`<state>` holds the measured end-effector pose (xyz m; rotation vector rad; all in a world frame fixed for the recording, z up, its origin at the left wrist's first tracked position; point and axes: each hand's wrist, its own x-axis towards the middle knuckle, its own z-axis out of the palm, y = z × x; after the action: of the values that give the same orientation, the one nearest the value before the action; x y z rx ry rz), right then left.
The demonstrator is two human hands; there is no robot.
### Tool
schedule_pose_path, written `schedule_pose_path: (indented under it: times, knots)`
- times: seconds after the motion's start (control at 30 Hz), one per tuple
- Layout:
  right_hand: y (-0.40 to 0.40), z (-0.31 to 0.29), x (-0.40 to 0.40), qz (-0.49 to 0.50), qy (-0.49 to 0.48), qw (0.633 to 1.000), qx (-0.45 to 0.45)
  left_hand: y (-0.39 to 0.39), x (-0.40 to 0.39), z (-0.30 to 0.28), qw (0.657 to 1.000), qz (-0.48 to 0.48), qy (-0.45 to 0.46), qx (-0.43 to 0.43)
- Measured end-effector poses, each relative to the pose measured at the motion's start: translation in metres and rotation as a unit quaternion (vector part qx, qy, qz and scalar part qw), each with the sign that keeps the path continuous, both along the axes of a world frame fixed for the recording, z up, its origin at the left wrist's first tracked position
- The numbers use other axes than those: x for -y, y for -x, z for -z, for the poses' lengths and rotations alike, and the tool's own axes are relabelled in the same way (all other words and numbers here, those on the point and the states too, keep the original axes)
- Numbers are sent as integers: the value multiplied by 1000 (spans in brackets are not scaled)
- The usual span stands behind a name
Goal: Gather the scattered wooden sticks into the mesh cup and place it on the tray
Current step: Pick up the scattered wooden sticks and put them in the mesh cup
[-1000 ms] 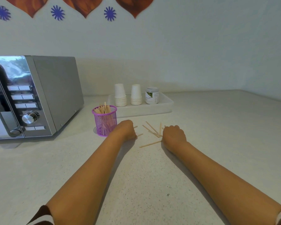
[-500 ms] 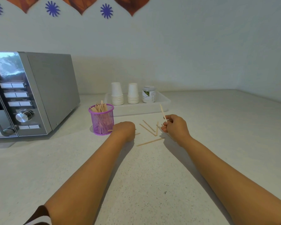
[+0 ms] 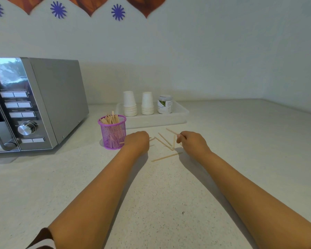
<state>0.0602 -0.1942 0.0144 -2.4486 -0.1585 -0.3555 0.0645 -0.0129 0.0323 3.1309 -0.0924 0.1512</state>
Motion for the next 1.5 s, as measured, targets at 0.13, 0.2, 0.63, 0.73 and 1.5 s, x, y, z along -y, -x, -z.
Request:
schedule_pose_path:
  times: [0.13,0.2,0.63,0.73,1.5]
  knots:
    - [7,2,-2,-53,46,998,-5,-8,-8,-3,979,-18,196,44]
    - [8,3,-3,-58,46,997,-10,-13,-9,-5,952,-25,304,38]
    - [20,-8,-23,-142,203,965,-83,-8,3,-22,814,-73,572,-71]
    - [27,-10,-32,-115,303,939,-116,-13,5,-7,909,10,416,-10]
    - [-8,-13,35,119,70,982,-131,-28,35,14,984,164,66,13]
